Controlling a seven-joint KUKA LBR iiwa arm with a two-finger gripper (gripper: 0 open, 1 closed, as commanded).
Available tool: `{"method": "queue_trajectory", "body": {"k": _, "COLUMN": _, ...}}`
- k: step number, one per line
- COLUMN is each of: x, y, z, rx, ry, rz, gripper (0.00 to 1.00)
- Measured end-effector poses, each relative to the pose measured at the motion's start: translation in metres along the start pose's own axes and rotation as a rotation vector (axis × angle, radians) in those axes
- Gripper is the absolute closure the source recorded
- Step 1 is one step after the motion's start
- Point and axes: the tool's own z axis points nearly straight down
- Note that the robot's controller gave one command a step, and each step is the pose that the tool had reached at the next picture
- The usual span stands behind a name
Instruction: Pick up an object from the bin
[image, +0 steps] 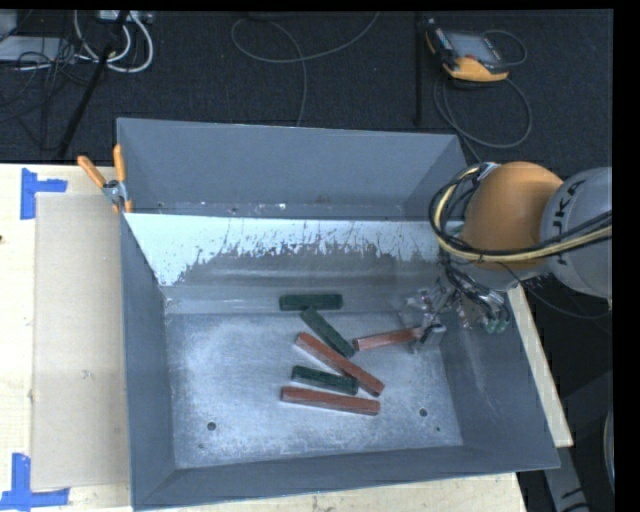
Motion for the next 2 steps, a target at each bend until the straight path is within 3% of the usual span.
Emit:
{"method": "queue_trajectory", "body": {"k": 1, "x": 0.067, "y": 0.044, "z": -0.125, "rx": 0.002, "ry": -0.003, "rz": -0.145, "gripper": 1.00}}
{"method": "queue_trajectory", "body": {"k": 2, "x": 0.043, "y": -0.018, "z": -0.260, "rx": 0.006, "ry": -0.006, "rz": -0.419, "gripper": 1.00}}
